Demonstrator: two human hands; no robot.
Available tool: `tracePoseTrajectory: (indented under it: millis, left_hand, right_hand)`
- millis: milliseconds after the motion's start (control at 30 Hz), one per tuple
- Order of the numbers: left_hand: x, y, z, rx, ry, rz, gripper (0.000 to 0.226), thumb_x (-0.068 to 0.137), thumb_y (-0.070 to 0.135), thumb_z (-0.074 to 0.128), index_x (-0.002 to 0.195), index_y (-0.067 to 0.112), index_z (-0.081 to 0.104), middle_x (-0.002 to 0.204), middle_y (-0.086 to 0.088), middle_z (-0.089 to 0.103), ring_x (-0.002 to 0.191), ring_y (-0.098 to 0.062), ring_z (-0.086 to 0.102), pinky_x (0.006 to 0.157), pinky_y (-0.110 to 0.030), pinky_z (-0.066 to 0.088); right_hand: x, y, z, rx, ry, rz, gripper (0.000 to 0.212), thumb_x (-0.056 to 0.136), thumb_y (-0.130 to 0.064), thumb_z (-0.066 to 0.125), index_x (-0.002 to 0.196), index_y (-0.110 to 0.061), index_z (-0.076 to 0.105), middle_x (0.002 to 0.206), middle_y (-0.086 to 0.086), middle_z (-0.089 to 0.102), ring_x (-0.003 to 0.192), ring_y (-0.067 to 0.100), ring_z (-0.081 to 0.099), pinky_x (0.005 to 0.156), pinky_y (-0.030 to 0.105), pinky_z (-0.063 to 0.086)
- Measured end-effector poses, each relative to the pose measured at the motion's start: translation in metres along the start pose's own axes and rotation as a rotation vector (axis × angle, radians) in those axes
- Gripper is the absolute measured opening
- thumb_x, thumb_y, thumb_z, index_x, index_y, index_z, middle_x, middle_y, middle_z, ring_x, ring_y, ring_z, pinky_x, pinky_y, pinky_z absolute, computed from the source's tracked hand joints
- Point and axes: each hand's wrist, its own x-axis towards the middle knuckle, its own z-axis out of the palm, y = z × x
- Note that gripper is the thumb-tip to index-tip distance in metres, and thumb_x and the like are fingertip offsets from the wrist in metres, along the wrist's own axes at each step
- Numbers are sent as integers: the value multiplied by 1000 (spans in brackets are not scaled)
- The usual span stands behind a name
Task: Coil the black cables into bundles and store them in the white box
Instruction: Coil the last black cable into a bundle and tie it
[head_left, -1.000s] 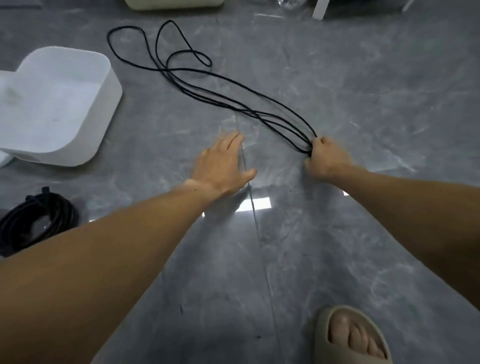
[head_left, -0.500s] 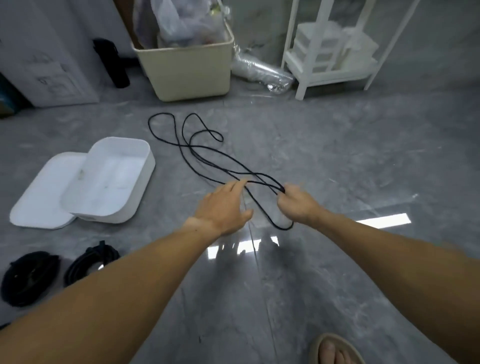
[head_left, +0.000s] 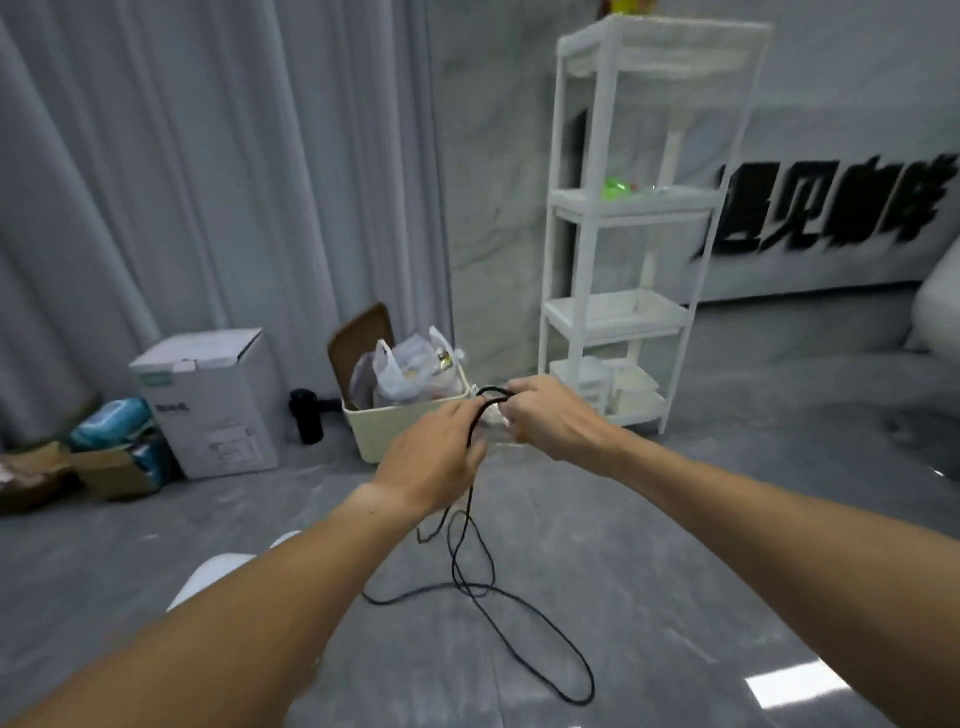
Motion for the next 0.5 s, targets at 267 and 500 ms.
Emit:
tracePoseTrajectory:
  millis: [267,500]
  left_hand:
    - [1,90,-173,64,264,129,30,108,32,30,116,25,58,108,9,58,88,-18,57,67,-32,38]
    - [-15,161,-305,196,343,128,34,108,27,28,119,25,60,107,1,66,97,-28,61,80,-47,49]
  right_hand:
    - [-67,-144,-110,250,-4,-113,25,92,-25,41,73,-14,52,48,-7,32,40,9,24,39,18,20]
    - [-122,-244,-184,375,65,-195,34,104,-26,39,86,-7,62,47,-5,32,38,9,24,36,20,19]
